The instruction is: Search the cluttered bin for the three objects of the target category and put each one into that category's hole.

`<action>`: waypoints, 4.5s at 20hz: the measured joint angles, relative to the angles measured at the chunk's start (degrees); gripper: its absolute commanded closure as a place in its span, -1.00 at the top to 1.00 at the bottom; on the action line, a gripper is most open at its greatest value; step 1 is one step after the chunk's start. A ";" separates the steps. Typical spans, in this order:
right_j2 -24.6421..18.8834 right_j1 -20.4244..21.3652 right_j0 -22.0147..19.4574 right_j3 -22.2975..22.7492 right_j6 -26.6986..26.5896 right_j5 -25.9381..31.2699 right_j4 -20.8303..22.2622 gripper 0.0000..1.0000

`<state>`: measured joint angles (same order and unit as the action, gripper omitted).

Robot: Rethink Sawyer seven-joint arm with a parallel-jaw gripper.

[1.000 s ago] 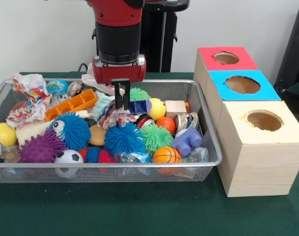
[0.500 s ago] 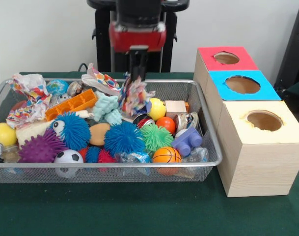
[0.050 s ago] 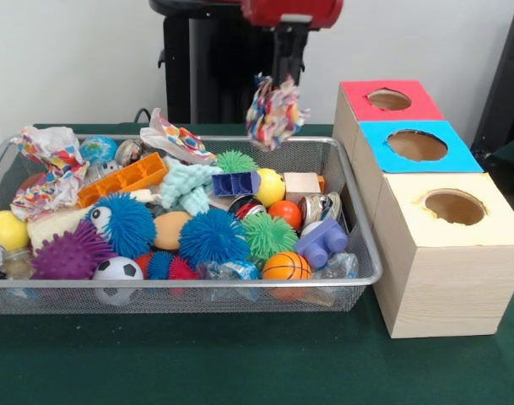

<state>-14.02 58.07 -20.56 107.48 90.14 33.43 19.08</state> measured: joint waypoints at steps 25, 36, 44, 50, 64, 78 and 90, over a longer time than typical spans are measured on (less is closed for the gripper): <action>12.46 1.71 17.19 8.48 7.19 -2.14 -9.83 -1.00; 16.01 1.49 23.90 8.48 9.12 -2.15 -14.06 -1.00; 16.69 -1.03 29.45 7.88 11.32 -2.15 -18.15 -1.00; 16.70 -4.75 30.47 7.37 12.08 -2.17 -19.25 -1.00; 16.68 -9.06 29.40 2.00 12.08 -2.16 -19.22 -1.00; 17.15 -6.86 30.20 -4.02 12.08 6.62 -19.07 -1.00; 17.18 -4.28 30.51 -9.77 12.08 18.76 -18.76 -1.00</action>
<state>3.16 53.79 9.94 97.71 102.22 52.19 0.32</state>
